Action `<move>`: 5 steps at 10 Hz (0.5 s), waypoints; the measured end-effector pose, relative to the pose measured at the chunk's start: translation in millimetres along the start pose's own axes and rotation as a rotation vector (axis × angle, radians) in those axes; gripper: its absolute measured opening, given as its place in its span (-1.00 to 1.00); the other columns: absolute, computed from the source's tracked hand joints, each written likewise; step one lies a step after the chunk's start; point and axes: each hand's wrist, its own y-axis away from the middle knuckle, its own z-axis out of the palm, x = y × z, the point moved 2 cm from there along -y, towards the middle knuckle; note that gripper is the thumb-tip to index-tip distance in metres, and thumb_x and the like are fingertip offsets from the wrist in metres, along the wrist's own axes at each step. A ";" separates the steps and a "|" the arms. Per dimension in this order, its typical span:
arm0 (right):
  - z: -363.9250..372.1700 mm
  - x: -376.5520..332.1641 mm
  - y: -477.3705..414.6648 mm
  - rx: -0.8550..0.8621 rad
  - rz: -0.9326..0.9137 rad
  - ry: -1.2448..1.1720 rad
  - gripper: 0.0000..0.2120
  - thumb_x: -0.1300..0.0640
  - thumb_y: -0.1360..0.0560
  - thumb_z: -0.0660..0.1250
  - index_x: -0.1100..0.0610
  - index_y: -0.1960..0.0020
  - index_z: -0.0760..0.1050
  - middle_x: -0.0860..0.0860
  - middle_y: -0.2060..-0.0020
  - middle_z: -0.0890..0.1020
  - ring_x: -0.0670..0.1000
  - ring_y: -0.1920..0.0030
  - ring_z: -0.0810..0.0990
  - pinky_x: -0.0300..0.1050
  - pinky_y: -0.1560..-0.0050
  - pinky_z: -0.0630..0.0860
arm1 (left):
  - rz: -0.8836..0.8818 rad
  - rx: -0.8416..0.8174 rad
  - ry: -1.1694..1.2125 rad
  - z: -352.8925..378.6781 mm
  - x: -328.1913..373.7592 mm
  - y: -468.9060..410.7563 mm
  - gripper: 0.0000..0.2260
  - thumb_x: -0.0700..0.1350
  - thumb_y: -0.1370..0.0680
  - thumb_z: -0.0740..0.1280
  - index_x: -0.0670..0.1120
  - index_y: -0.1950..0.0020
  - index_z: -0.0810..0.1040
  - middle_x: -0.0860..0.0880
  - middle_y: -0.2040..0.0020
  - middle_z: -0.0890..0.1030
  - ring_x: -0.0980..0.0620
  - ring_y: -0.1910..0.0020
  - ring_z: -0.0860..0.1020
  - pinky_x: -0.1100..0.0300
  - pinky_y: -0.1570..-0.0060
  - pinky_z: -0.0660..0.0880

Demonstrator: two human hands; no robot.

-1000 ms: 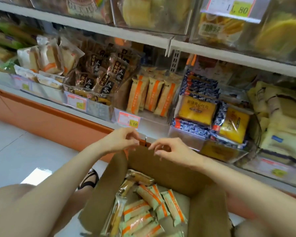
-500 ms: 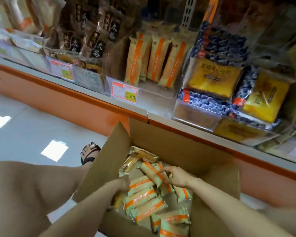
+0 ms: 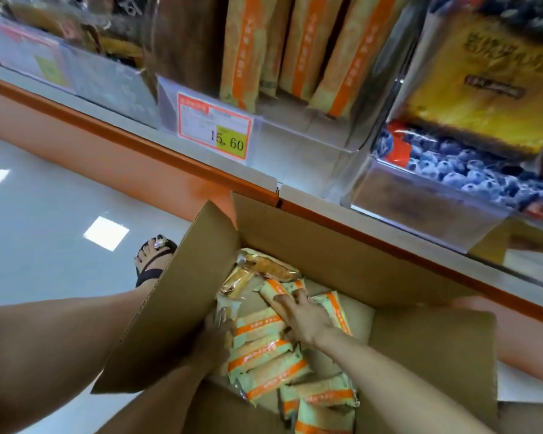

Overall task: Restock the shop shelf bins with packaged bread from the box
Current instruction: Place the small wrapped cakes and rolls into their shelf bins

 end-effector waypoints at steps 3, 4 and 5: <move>-25.3 -12.7 33.0 -0.160 0.112 -0.692 -0.28 0.31 -0.40 0.36 0.01 -0.44 0.11 0.06 -0.28 0.35 0.02 -0.14 0.37 -0.23 0.01 0.39 | 0.104 -0.046 0.087 -44.0 74.1 66.0 -0.75 -0.18 -0.50 0.36 0.14 0.00 0.39 -0.06 -0.28 0.22 -0.02 -0.17 0.39 0.34 -0.08 0.37; -38.0 -15.6 61.1 -0.223 0.092 -0.783 -0.21 0.22 -0.32 0.40 -0.02 -0.44 0.11 0.02 -0.21 0.36 0.02 -0.17 0.38 -0.27 0.11 0.44 | 0.203 -0.053 0.170 -48.6 89.2 78.3 -0.76 -0.20 -0.51 0.36 0.11 0.00 0.40 -0.10 -0.25 0.30 0.15 0.13 0.42 0.54 0.36 0.35; -44.5 -16.1 84.3 -0.211 0.110 -0.891 -0.21 0.22 -0.24 0.36 -0.11 -0.38 0.15 0.06 -0.15 0.45 0.05 -0.14 0.46 -0.18 0.11 0.47 | 0.317 -0.013 0.230 -67.3 111.9 100.5 -0.69 -0.20 -0.49 0.38 0.22 0.09 0.38 -0.09 -0.19 0.39 0.08 0.08 0.49 0.49 0.33 0.38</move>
